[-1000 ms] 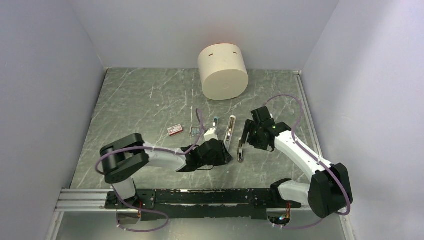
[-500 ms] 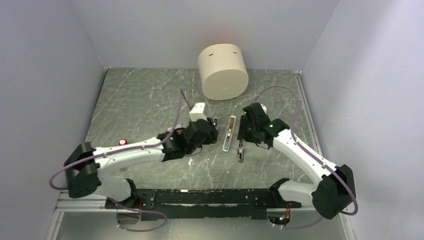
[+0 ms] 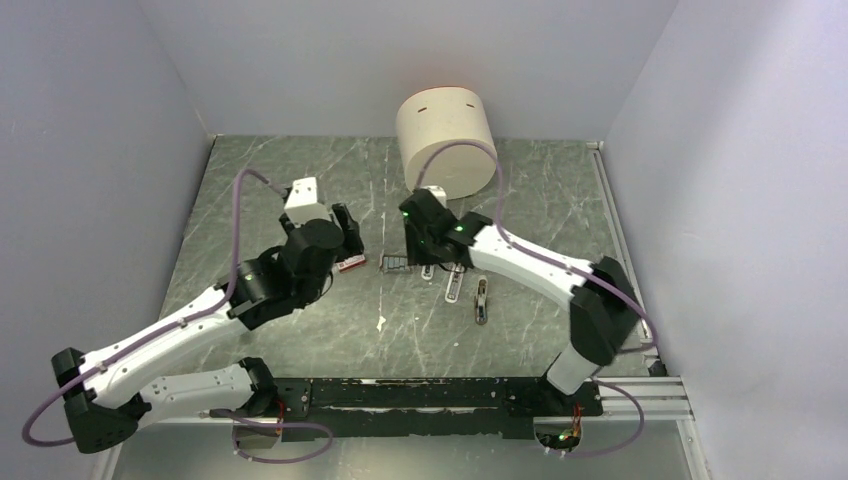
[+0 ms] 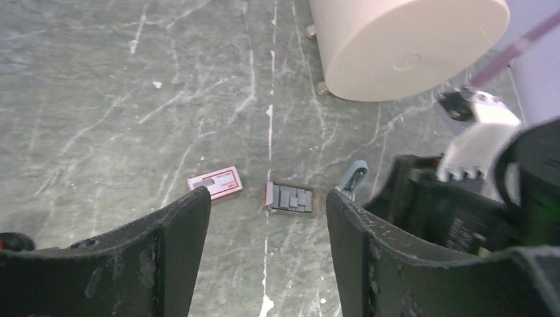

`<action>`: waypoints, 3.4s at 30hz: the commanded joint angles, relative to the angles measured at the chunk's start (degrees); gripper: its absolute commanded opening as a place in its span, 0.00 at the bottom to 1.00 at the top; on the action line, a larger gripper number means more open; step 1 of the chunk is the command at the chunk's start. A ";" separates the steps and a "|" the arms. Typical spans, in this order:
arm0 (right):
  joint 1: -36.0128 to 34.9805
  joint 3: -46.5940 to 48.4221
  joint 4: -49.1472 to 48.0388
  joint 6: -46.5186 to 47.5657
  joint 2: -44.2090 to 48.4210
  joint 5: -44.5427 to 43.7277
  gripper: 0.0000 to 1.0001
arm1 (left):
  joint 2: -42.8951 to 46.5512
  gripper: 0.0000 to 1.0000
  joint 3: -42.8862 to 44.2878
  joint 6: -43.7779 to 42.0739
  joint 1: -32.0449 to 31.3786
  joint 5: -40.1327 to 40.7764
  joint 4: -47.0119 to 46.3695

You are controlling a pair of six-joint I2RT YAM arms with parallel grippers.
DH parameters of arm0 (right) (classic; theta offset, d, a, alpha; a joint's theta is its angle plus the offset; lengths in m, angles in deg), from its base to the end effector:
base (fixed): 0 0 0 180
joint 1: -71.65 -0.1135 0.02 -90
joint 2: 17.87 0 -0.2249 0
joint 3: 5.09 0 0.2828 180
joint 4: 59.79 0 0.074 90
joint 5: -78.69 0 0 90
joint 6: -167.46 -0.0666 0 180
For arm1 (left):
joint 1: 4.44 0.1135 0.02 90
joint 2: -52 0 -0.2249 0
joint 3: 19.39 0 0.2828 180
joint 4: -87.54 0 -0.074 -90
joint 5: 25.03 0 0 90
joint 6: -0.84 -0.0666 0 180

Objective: Load the staples into the stapler

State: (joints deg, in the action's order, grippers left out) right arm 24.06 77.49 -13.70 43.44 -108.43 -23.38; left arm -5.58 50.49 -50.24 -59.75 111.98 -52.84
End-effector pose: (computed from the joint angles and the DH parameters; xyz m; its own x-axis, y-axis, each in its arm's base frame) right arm 0.2692 0.2741 0.1865 -0.8103 -0.0759 -0.5811 -0.2243 0.9562 0.1880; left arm 0.2005 -0.2040 0.3088 -0.3231 -0.2859 -0.9021 -0.0157 0.9548 -0.2970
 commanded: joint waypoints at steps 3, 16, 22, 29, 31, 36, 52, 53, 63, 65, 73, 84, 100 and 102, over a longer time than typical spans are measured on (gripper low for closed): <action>-1.10 14.63 0.52 1.29 -14.59 -8.32 0.38 | 5.48 0.73 -2.17 1.14 0.60 6.33 4.78; -1.17 30.33 2.20 6.41 -34.79 -15.80 0.22 | 4.95 0.76 -1.73 4.52 0.73 6.81 9.27; -1.16 31.21 4.66 7.83 -38.61 -16.53 0.22 | 5.09 0.77 -2.72 4.97 0.81 5.81 8.49; -1.12 29.60 8.44 6.20 -38.93 -14.09 0.21 | 4.70 0.76 -3.08 6.70 0.71 4.46 9.68; -1.09 29.70 11.10 4.71 -38.80 -12.71 0.20 | 4.81 0.75 -3.05 6.76 0.81 3.84 9.64; -1.17 25.69 11.65 3.59 -35.45 -7.36 0.19 | 4.51 0.74 -2.79 7.24 0.75 3.12 9.67; -1.70 20.73 7.23 7.41 -26.77 -2.75 0.30 | 2.85 0.74 -3.66 7.76 0.81 1.02 7.95; -1.91 20.25 6.68 7.84 -25.75 -2.96 0.32 | 2.85 0.73 -3.58 7.93 0.79 1.21 8.10; -3.89 17.25 2.45 14.36 -23.01 5.08 0.45 | 3.92 0.74 -4.01 8.45 0.80 2.37 8.09; -4.01 17.62 2.90 14.79 -23.85 5.31 0.46 | 4.03 0.74 -4.01 8.62 0.78 2.52 8.25; -4.67 18.86 4.34 15.63 -26.74 5.10 0.45 | 4.19 0.74 -4.39 9.15 0.81 2.61 8.78; -4.79 19.80 4.29 15.69 -29.04 5.00 0.42 | 4.50 0.74 -4.80 9.77 0.79 2.80 9.05; -5.46 21.04 4.26 15.93 -28.01 2.63 0.39 | 4.23 0.74 -4.91 9.80 0.79 2.97 8.92; -5.62 20.95 4.22 15.93 -27.19 2.00 0.39 | 4.08 0.74 -4.81 9.86 0.80 3.01 9.01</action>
State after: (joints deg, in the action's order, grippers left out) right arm 19.12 97.05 -9.50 58.69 -137.59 -19.62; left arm -1.73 45.88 -41.08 -59.34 113.46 -43.90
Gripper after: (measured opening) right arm 0.384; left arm 0.739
